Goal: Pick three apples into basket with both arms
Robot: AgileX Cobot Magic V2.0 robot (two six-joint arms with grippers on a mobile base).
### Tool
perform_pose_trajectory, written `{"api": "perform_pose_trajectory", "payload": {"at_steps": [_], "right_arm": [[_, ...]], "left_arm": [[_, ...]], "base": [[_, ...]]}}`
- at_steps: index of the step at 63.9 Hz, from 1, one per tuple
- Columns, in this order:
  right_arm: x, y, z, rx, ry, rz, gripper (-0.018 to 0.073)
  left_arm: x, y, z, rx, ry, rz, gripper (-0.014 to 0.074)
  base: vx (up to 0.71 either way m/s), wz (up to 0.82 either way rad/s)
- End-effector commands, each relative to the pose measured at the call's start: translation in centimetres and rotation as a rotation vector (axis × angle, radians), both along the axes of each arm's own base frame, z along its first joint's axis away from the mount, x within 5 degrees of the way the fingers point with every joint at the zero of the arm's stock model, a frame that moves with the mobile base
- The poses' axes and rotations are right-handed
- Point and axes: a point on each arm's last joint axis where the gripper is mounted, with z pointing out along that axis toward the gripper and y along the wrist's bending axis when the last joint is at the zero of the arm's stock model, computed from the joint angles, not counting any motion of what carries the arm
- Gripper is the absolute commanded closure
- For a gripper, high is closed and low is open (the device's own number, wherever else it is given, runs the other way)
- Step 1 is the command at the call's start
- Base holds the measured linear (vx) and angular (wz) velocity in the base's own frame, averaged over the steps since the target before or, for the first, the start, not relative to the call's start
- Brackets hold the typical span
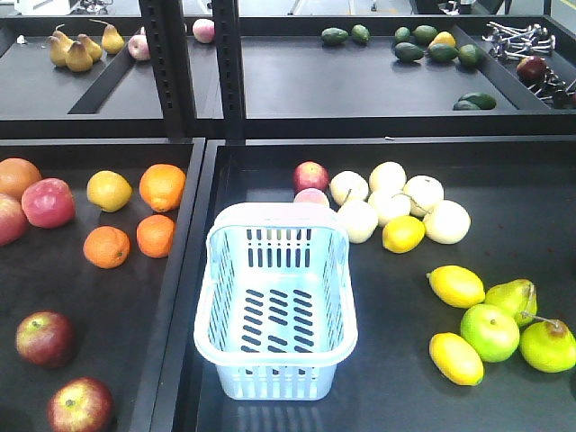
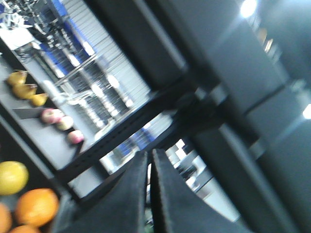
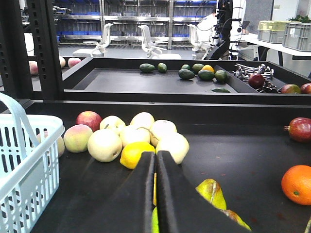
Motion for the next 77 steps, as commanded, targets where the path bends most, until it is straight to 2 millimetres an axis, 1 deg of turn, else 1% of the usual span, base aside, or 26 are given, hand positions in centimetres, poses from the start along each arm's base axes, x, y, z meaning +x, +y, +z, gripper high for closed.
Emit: {"api": "perform_pose_trajectory", "payload": {"at_steps": [1, 6, 18, 24, 33, 37, 44, 53, 63, 71, 77], "right_arm": [[0.0, -0.1, 0.2, -0.004, -0.068, -0.009, 0.0565], [0.0, -0.1, 0.2, -0.004, -0.068, -0.009, 0.0565], [0.0, -0.1, 0.2, -0.004, -0.068, -0.009, 0.0565], [0.0, -0.1, 0.2, -0.004, -0.068, -0.009, 0.0565], [0.0, -0.1, 0.2, -0.004, -0.068, -0.009, 0.0565], [0.0, -0.1, 0.2, -0.004, -0.068, -0.009, 0.0565], [0.0, -0.1, 0.2, -0.004, -0.068, -0.009, 0.0565], [0.0, -0.1, 0.2, -0.004, -0.068, -0.009, 0.0565], [0.0, -0.1, 0.2, -0.004, -0.068, -0.009, 0.0565], [0.0, -0.1, 0.2, -0.004, -0.068, -0.009, 0.0565], [0.0, -0.1, 0.2, -0.004, -0.068, -0.009, 0.0565]], "left_arm": [[-0.7, 0.2, 1.8, -0.066, -0.129, 0.004, 0.0603], [-1.0, -0.1, 3.2, -0.027, -0.134, -0.02, 0.0603], [-2.7, -0.9, 8.3, 0.186, -0.175, -0.013, 0.0603], [-3.2, -1.1, 10.3, 0.265, -0.163, 0.001, 0.0603], [-3.3, -1.1, 12.7, 0.367, -0.089, 0.026, 0.0603], [-3.1, -1.1, 13.4, 0.396, -0.049, 0.031, 0.0603], [-2.3, -1.2, 14.5, 0.475, 0.022, 0.02, 0.0603], [-0.9, -1.6, 15.7, 0.529, 0.065, -0.056, 0.0603], [1.6, -2.7, 16.3, 0.694, 0.167, -0.189, 0.0603], [3.7, -3.9, 16.6, 0.863, 0.243, -0.322, 0.0603], [5.2, -4.9, 16.9, 0.96, 0.268, -0.423, 0.0603]], "base": [[0.0, 0.0], [0.0, 0.0], [0.0, 0.0], [0.0, 0.0], [0.0, 0.0], [0.0, 0.0], [0.0, 0.0], [0.0, 0.0], [0.0, 0.0], [0.0, 0.0], [0.0, 0.0]]}}
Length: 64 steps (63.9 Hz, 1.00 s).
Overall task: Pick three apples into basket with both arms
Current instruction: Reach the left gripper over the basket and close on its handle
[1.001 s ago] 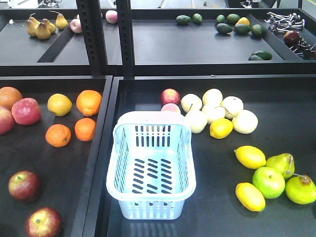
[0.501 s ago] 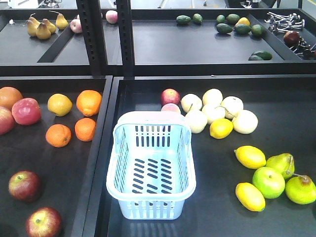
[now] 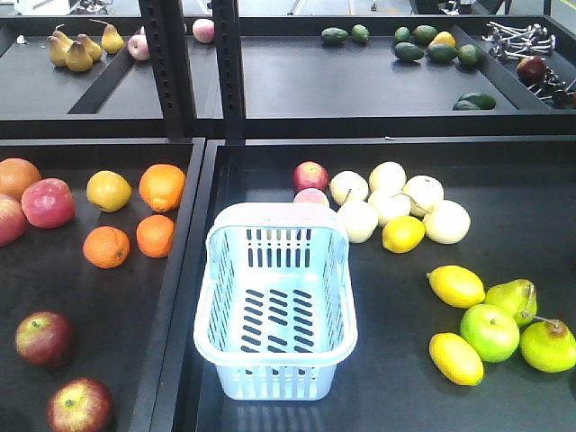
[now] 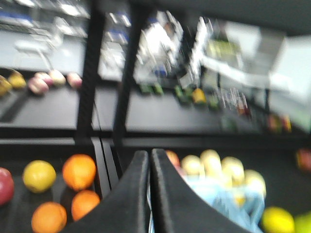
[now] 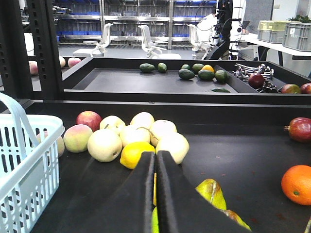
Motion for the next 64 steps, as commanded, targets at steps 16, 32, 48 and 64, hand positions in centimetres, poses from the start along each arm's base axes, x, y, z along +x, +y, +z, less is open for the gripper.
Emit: {"api": "perform_pose_trajectory", "payload": {"at_steps": [16, 32, 48, 64], "right_arm": [[0.0, -0.1, 0.2, -0.004, -0.068, -0.009, 0.0565], [0.0, -0.1, 0.2, -0.004, -0.068, -0.009, 0.0565], [0.0, -0.1, 0.2, -0.004, -0.068, -0.009, 0.0565], [0.0, -0.1, 0.2, -0.004, -0.068, -0.009, 0.0565]], "left_arm": [[5.8, -2.6, 2.2, 0.231, 0.025, -0.271, 0.0596], [10.7, -3.7, 3.1, 0.281, 0.077, -0.382, 0.0393], [15.7, -5.7, 3.0, 0.318, 0.182, -0.56, 0.0088], [19.7, -10.4, 1.2, 0.484, 0.133, -0.786, 0.006]], "base": [[0.0, 0.0], [0.0, 0.0], [0.0, 0.0], [0.0, 0.0]]}}
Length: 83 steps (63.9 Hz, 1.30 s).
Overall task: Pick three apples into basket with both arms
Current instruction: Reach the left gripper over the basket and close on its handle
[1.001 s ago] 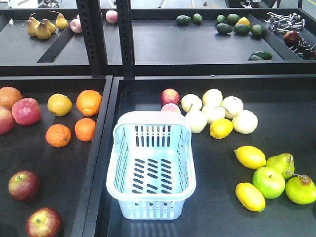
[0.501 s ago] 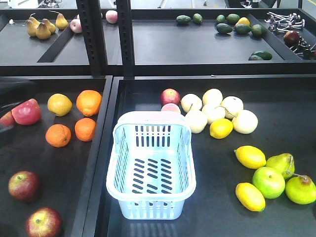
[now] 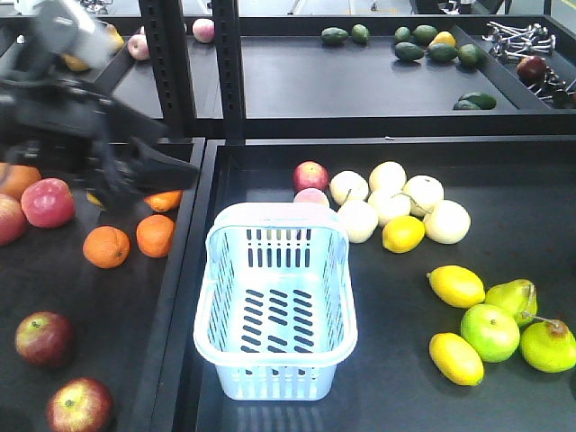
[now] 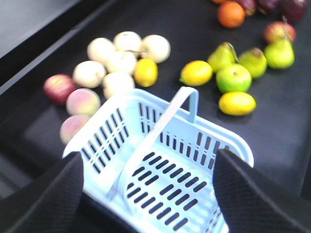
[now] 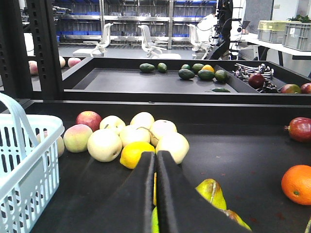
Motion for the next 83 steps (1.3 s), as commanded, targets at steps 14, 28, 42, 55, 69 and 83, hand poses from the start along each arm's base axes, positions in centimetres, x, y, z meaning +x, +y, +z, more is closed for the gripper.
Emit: {"api": "perform_pose_trajectory", "payload": {"at_steps": [14, 28, 42, 55, 69, 83], "right_arm": [[0.0, -0.1, 0.2, -0.004, -0.068, -0.009, 0.0565], [0.0, -0.1, 0.2, -0.004, -0.068, -0.009, 0.0565], [0.0, -0.1, 0.2, -0.004, -0.068, -0.009, 0.0565], [0.0, -0.1, 0.2, -0.004, -0.068, -0.009, 0.0565], [0.0, -0.1, 0.2, -0.004, -0.068, -0.009, 0.0565], [0.0, -0.1, 0.2, -0.004, -0.068, -0.009, 0.0565]], "left_arm": [[2.8, -5.1, -1.1, 0.067, -0.06, -0.157, 0.0063], [4.8, -6.0, -3.5, 0.161, -0.058, -0.161, 0.0063], [6.0, -6.1, -4.5, 0.17, -0.073, -0.118, 0.0063], [6.3, -6.1, -5.2, 0.19, -0.069, -0.117, 0.0063], [6.8, -6.3, -6.2, 0.208, -0.059, -0.135, 0.0063], [7.9, -6.6, -7.7, 0.227, -0.065, -0.127, 0.0063]], "base": [[0.0, 0.0], [0.0, 0.0], [0.0, 0.0], [0.0, 0.0], [0.0, 0.0], [0.0, 0.0]]}}
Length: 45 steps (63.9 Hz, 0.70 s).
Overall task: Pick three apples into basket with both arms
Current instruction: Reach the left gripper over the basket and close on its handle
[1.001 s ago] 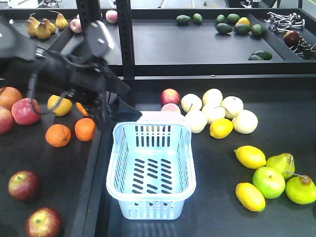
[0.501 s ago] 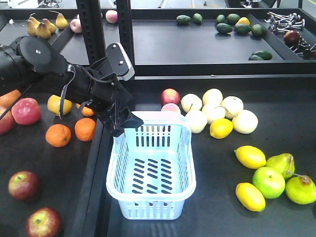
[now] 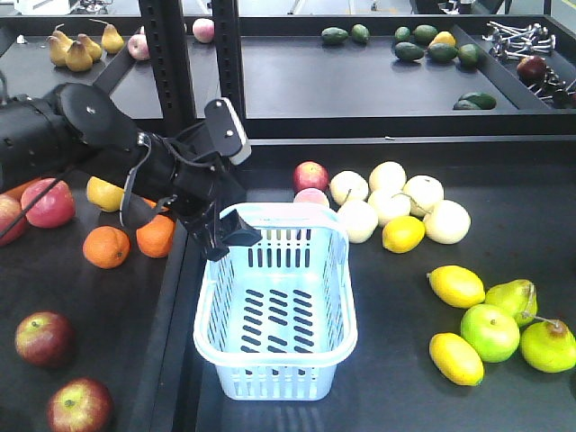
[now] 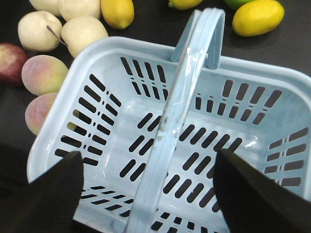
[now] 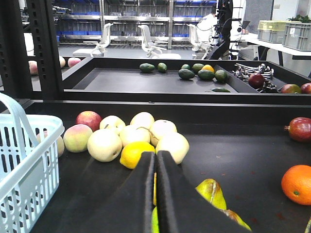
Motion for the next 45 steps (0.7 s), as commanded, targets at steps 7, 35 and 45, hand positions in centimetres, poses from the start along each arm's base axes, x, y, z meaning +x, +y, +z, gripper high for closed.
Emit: {"api": "perform_pose_trajectory", "payload": {"at_steps": [7, 35, 45], "right_arm": [[0.0, -0.1, 0.2, -0.004, -0.068, -0.009, 0.0565], [0.0, -0.1, 0.2, -0.004, -0.068, -0.009, 0.0565], [0.0, -0.1, 0.2, -0.004, -0.068, -0.009, 0.0565]], "left_arm": [[0.8, -0.3, 1.9, -0.058, -0.108, 0.054, 0.0063], [1.7, -0.6, -0.7, -0.034, -0.052, 0.056, 0.0078], [1.7, -0.6, -0.6, -0.036, -0.054, 0.058, 0.0194]], "base": [[0.0, 0.0], [0.0, 0.0], [0.0, 0.0]]}}
